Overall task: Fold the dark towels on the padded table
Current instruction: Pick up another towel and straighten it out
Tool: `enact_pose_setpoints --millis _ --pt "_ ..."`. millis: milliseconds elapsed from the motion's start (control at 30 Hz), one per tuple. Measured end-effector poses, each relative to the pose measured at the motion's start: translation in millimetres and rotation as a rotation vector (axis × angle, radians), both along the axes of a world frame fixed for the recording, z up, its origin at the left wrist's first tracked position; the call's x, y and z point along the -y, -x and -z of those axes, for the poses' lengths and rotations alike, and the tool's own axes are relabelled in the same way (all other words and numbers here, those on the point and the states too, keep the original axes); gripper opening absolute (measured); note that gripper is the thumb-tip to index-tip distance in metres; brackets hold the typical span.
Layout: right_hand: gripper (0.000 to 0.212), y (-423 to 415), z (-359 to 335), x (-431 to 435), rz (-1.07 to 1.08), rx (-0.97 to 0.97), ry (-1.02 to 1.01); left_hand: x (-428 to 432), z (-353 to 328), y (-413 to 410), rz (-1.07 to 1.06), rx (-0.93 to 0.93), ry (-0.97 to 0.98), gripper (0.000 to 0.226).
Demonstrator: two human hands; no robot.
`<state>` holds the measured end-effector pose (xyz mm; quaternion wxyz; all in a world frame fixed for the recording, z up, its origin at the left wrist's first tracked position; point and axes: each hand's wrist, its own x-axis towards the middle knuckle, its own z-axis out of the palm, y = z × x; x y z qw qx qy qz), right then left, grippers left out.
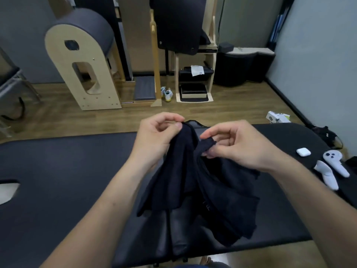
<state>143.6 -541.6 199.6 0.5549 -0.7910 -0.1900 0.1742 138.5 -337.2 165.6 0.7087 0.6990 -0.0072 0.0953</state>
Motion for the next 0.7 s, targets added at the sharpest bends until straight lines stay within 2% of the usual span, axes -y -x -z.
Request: enact_pose_setpoints --millis 100,167,233,333,467,533,600,700 --pt "0.011 -7 10 -15 -0.021 0.284 0.237 3 4 5 0.077 0.005 -0.002 0.024" --pt "0.018 -12 15 -19 -0.04 0.412 0.261 3 5 9 0.124 0.027 -0.014 0.028" --pt "0.019 -16 15 -24 -0.055 0.453 0.197 3 5 12 0.163 0.037 -0.009 0.031" --pt "0.009 -22 18 -30 -0.088 0.415 0.101 0 6 14 0.202 0.005 0.071 0.033" --pt "0.012 -29 19 -32 -0.087 0.558 0.208 2 14 15 0.172 0.017 0.17 0.035" --pt "0.003 -33 13 -34 -0.078 0.693 0.265 7 21 13 0.15 0.07 0.162 0.037" --pt "0.01 -42 2 -32 -0.032 0.815 0.277 10 29 10 0.066 0.181 0.038 0.038" --pt "0.004 -53 -28 -22 0.029 0.754 0.154 14 49 5 -0.014 0.384 -0.385 0.026"
